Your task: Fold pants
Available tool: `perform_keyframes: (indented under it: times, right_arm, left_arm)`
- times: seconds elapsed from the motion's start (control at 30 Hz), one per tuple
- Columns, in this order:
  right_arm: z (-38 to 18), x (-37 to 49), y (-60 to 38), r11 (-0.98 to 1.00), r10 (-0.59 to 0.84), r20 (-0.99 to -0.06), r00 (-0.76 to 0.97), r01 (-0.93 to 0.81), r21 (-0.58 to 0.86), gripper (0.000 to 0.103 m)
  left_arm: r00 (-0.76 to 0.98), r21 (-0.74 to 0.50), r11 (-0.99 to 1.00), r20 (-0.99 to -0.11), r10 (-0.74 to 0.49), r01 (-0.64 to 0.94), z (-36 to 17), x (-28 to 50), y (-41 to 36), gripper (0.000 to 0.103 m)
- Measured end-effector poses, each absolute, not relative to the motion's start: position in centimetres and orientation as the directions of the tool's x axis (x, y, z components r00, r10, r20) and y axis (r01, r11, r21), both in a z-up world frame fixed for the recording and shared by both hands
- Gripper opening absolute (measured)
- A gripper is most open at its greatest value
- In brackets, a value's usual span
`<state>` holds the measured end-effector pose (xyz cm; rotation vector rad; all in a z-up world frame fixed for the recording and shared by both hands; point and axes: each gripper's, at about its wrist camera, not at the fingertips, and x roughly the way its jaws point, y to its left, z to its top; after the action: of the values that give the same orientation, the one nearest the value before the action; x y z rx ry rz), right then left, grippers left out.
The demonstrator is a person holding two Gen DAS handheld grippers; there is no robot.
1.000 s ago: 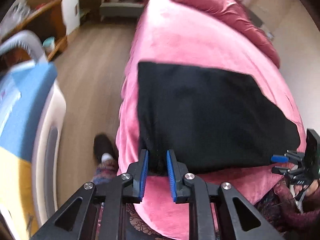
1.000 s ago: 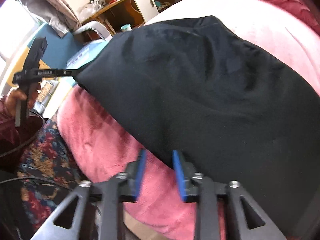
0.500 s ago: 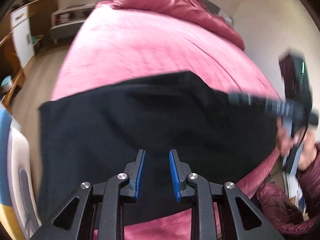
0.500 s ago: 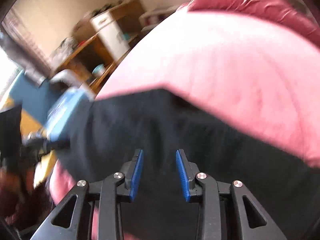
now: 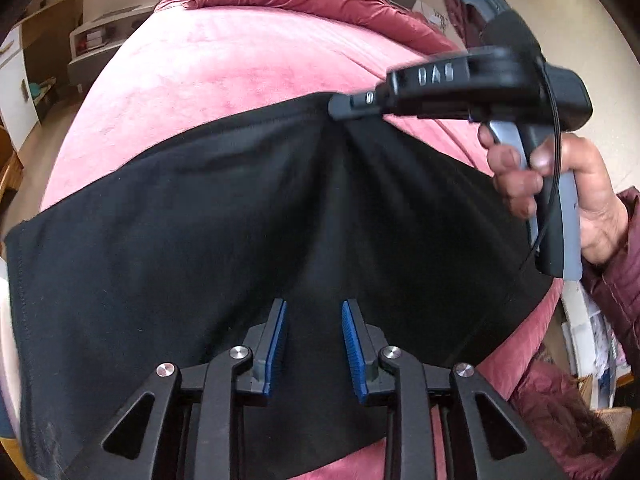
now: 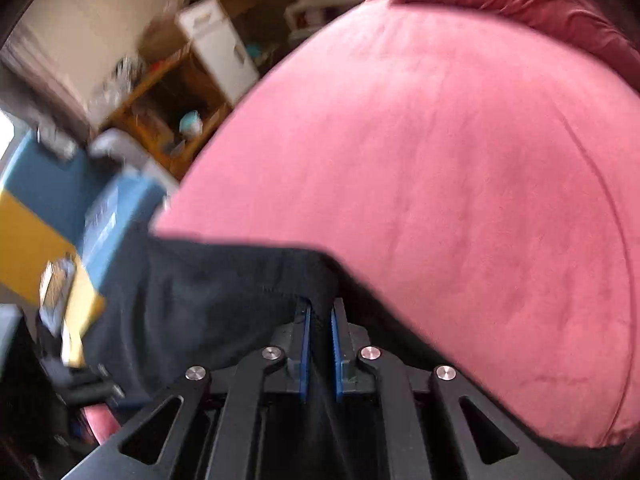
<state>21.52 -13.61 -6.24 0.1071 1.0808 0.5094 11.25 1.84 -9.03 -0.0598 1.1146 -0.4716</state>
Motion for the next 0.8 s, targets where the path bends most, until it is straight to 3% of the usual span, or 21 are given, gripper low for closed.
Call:
perform_keyframes:
  times: [0.17,0.23,0.33,0.57,0.8]
  right_arm:
    - [-9.0,22.6,-12.7,0.899,0.396,-0.863,0.312,-0.322,0.297,0.011]
    - [-9.2,22.3,-13.6,0.900,0.421,-0.845,0.330,-0.272,0.341,0.028]
    - [-8.1,20.8,-15.7,0.898,0.440,-0.809,0.389,-0.213,0.385,0.039]
    - [-6.3,12.1,-22.2,0.921,0.388,-0.803,0.452,-0.148,0.361,0.041]
    - [-8.3,3.5,-31.2,0.972,0.160,-0.879,0.450,0.082,0.219,0.041]
  left_arm:
    - [0.324,-0.277,0.910,-0.869,-0.374,0.307,-10.8,11.8,1.2,0.029]
    - [0.325,-0.284,0.909,-0.866,-0.380,0.306,-10.5,11.6,1.2,0.029]
    - [0.318,-0.302,0.902,-0.861,-0.397,0.309,-10.2,11.2,1.5,0.029]
    - [0.327,-0.271,0.899,-0.863,-0.385,0.345,-10.3,7.8,0.6,0.030]
    - [0.355,-0.227,0.918,-0.870,-0.341,0.325,-10.5,6.0,-0.6,0.030]
